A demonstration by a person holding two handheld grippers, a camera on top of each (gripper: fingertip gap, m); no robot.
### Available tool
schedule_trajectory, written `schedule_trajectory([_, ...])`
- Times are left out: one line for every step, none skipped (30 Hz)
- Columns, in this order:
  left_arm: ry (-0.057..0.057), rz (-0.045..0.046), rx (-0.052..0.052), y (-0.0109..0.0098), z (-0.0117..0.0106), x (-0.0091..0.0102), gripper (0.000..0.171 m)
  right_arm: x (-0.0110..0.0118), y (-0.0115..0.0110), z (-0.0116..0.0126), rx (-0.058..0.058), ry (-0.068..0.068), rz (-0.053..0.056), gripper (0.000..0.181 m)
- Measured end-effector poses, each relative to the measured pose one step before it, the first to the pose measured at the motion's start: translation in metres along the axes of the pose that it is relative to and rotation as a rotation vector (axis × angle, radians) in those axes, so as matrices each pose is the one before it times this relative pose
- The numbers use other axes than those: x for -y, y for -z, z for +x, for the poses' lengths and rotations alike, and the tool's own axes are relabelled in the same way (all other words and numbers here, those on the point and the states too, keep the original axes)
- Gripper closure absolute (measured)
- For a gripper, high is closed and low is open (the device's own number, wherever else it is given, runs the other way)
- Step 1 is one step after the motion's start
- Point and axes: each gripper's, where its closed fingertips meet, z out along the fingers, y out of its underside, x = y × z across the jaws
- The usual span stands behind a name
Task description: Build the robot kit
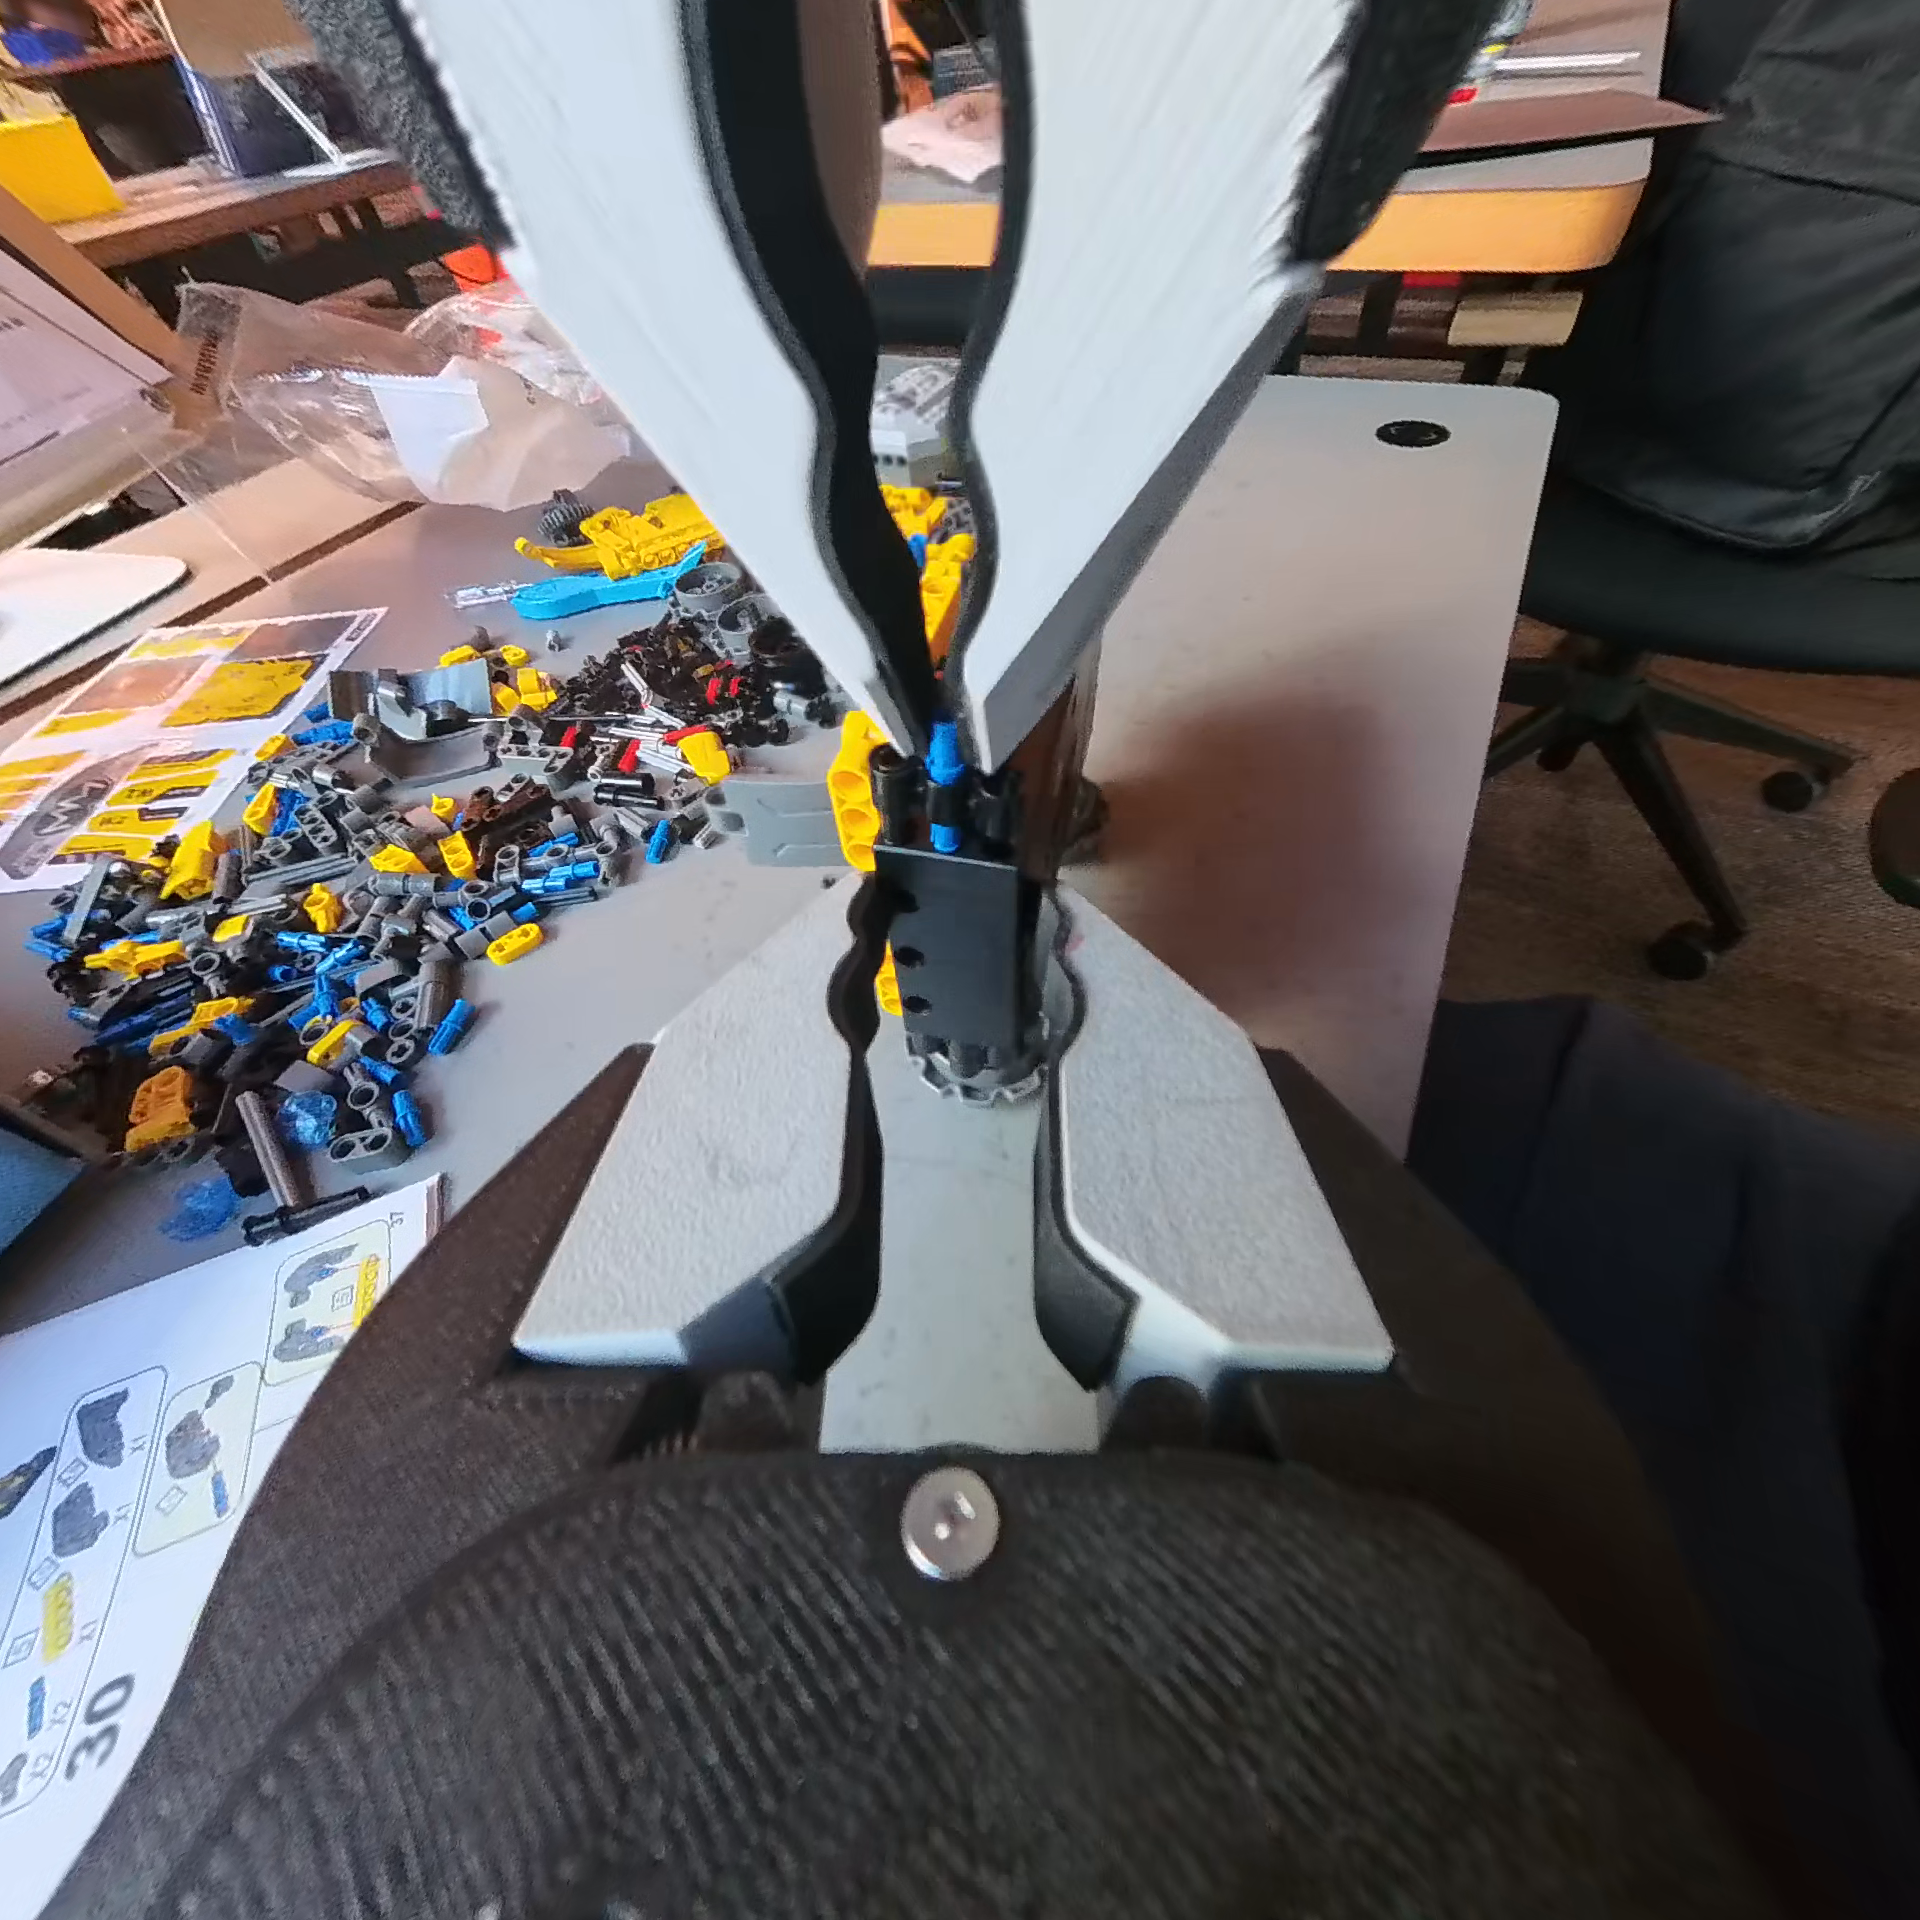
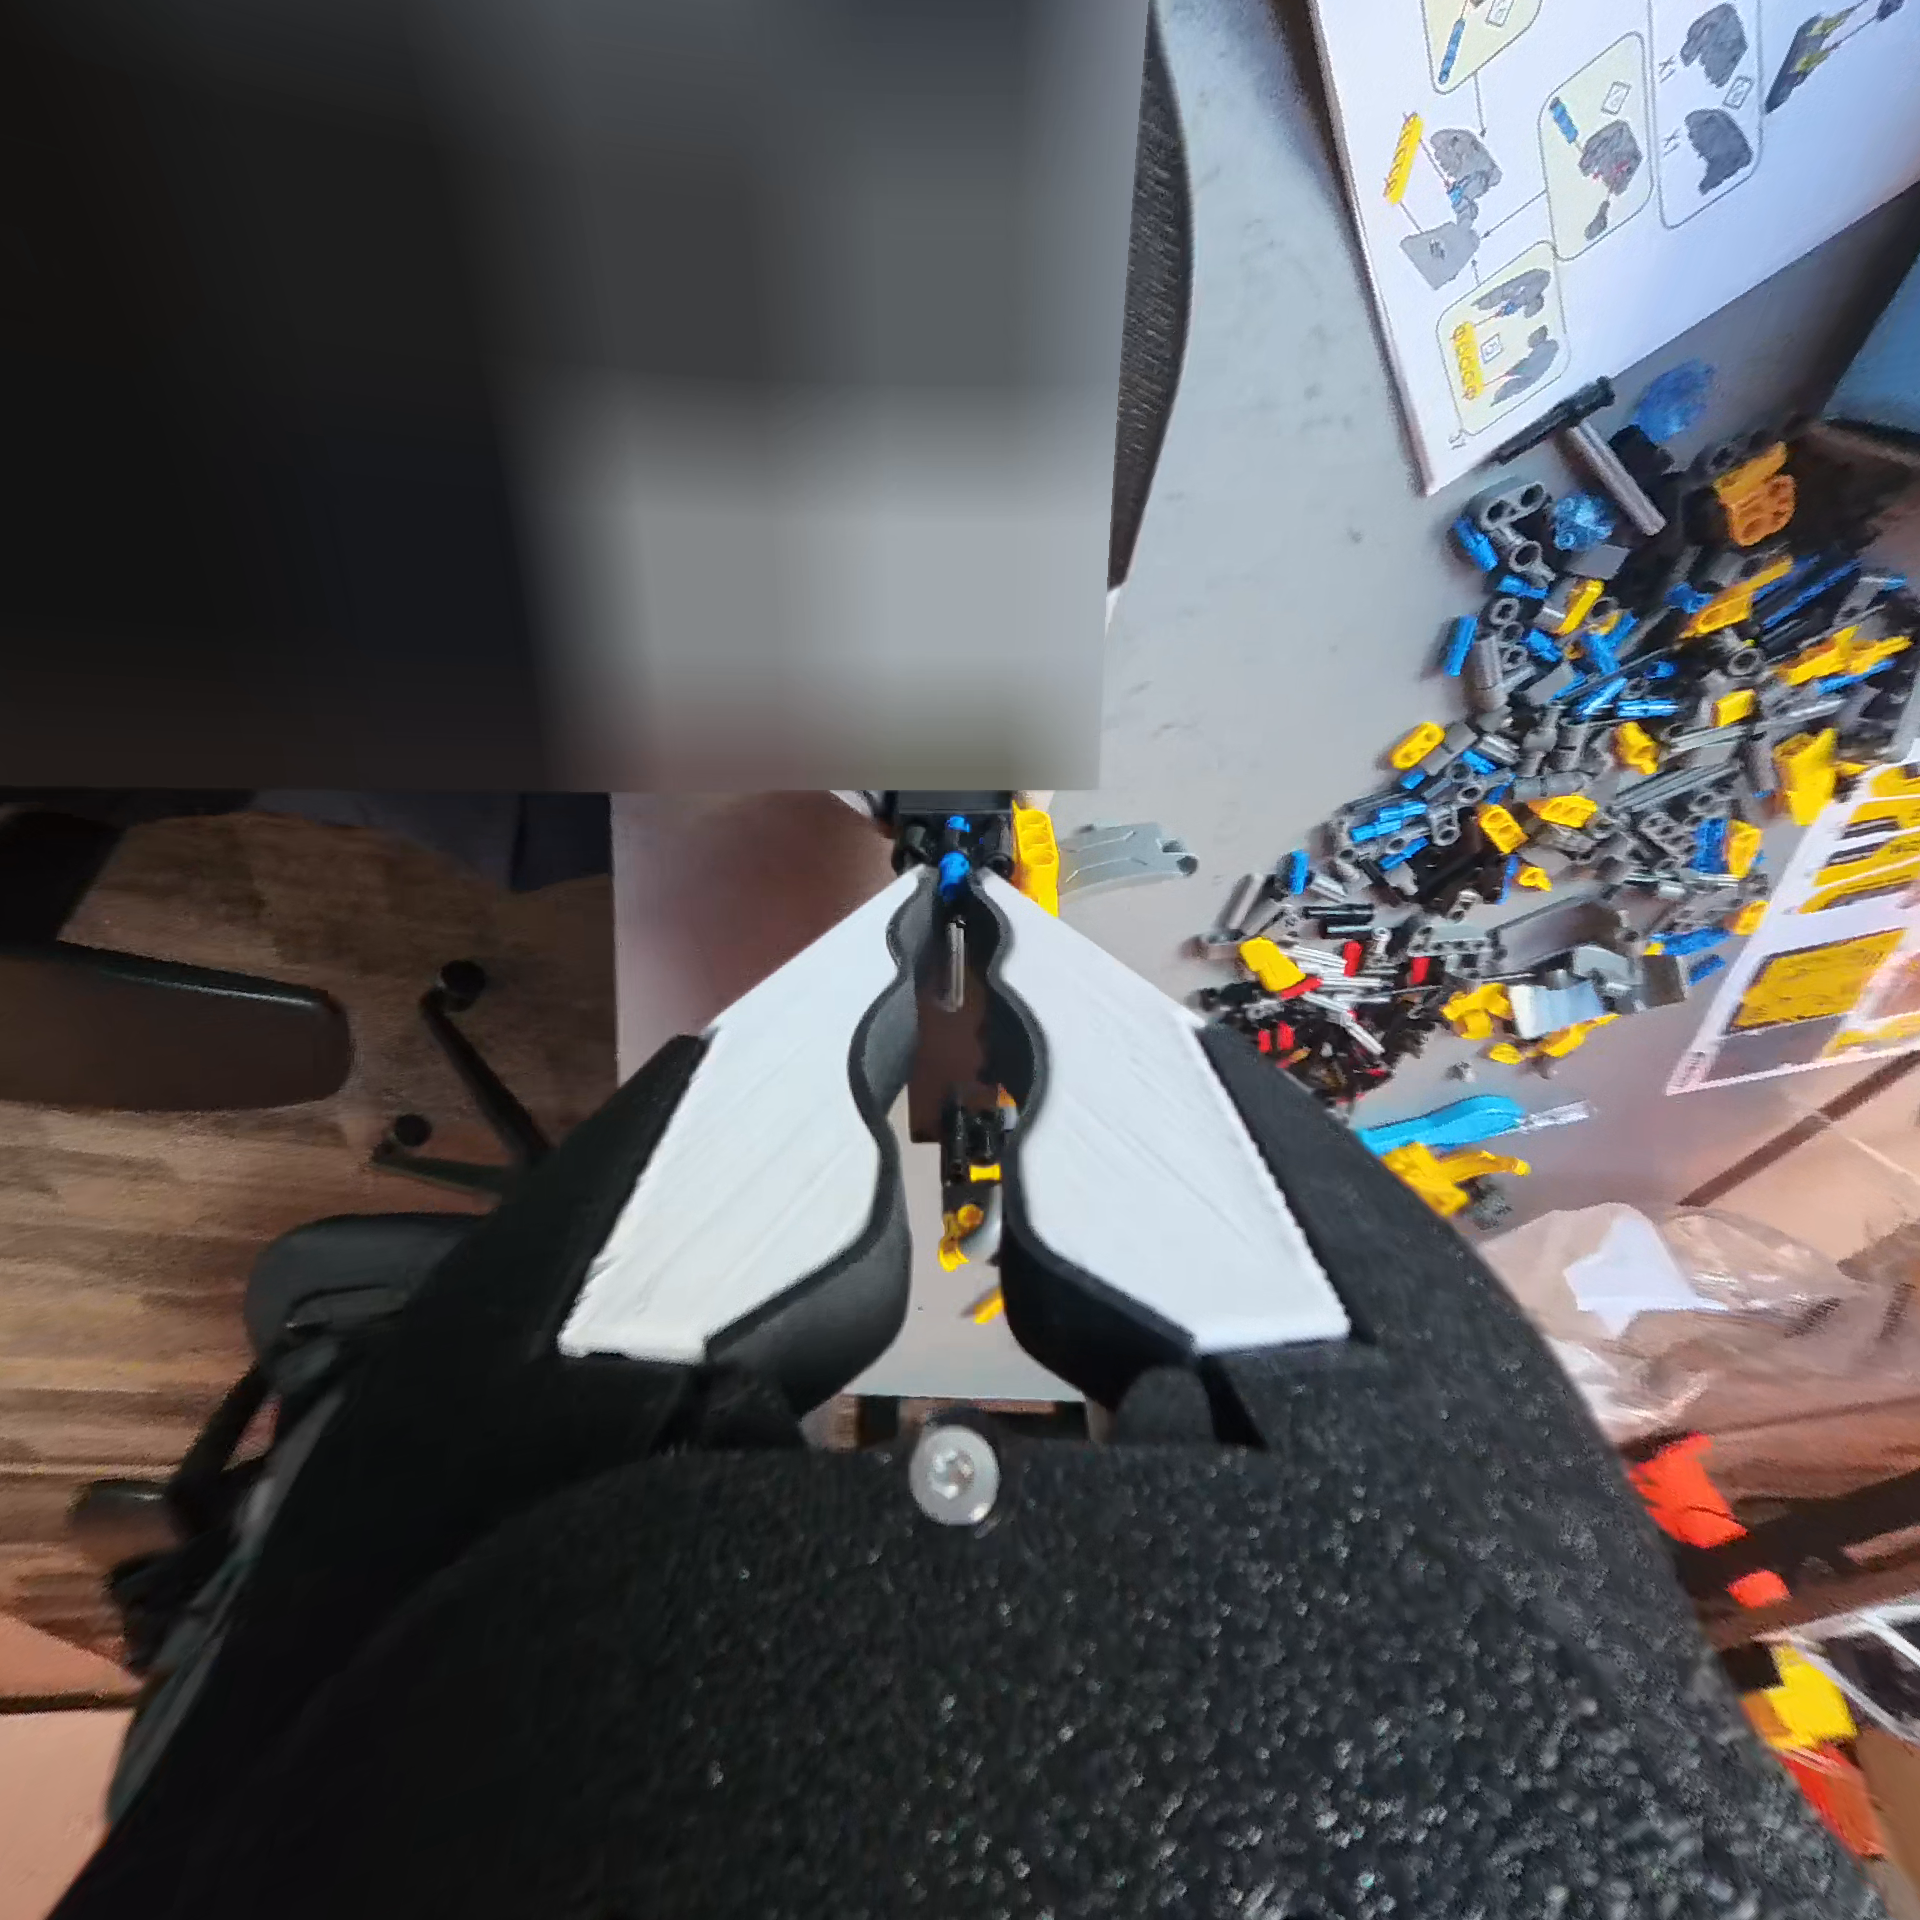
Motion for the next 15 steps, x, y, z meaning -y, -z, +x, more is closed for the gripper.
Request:
schedule_trajectory([0.0036,0.00111,-0.0041,-0.00001,0.00011,0.00007,0.147,-0.00022,0.00007,-0.00079,-0.0072,-0.0009,0.0131,0.177])
schedule_trajectory([0.0069,0.00019,-0.0029,0.00011,-0.00042,-0.00003,0.147,-0.00023,0.00006,-0.00042,0.0037,-0.0162,0.0182,0.176])
schedule_trajectory([0.0043,-0.00013,-0.0011,0.00008,-0.00026,-0.0001,0.147,0.00008,0.00027,0.00046,0.0027,-0.0155,0.0198,0.177])
schedule_trajectory([-0.0005,0.00024,-0.0011,0.00003,0.00021,0.00003,0.147,0.00065,0.00046,0.00104,-0.0077,-0.0017,0.0215,0.176])
schedule_trajectory([-0.0024,-0.00018,-0.001,-0.00002,0.00032,0.00001,0.147,0.00122,0.00043,0.00081,-0.0178,0.0105,0.0192,0.176])
schedule_trajectory([-0.0009,-0.00081,-0.0003,-0.00018,0.00021,-0.00012,0.147,0.00057,-0.00006,-0.00001,-0.0203,0.0181,0.0083,0.176])
schedule_trajectory([0.0005,0.00032,-0.0009,0.00006,0.00012,0.00001,0.147,0.00008,-0.00027,-0.00019,-0.0228,0.0228,0.0026,0.175])
schedule_trajectory([-0.0011,0.00071,-0.0039,-0.00004,0.00057,0.0,0.147,0.00001,0.00024,0.00064,-0.0254,0.019,0.0028,0.175])
schedule_trajectory([-0.0011,-0.00006,-0.0027,-0.00008,0.00057,0.00004,0.147,-0.00049,0.00056,0.00059,-0.0178,0.0087,0.0008,0.173])
schedule_trajectory([-0.0012,0.00017,0.0011,-0.00005,0.00012,0.00007,0.147,-0.00063,0.00086,0.0004,-0.0113,0.0028,0.0028,0.173])
schedule_trajectory([-0.0014,0.00013,0.0004,0.00001,0.00017,-0.00007,0.147,-0.00018,0.00117,0.00057,-0.0113,0.0032,0.0083,0.173])
schedule_trajectory([-0.0016,0.00005,-0.0005,-0.00008,0.00023,0.00006,0.147,-0.00013,0.00095,0.00031,-0.0067,0.0016,0.0089,0.173])
schedule_trajectory([-0.0009,0.0,-0.0006,-0.00004,0.00015,0.00002,0.147,0.00006,-0.00003,0.00045,-0.0042,-0.0037,0.0073,0.173])
schedule_trajectory([0.0006,-0.00172,0.0004,-0.00004,-0.00005,-0.0003,0.147,0.0005,-0.00101,-0.00021,0.002,-0.0042,0.0076,0.169])
schedule_trajectory([0.0026,0.0005,0.0002,0.0002,-0.0003,0.00006,0.147,0.00061,-0.00165,-0.00167,0.0102,-0.0004,0.0053,0.168])
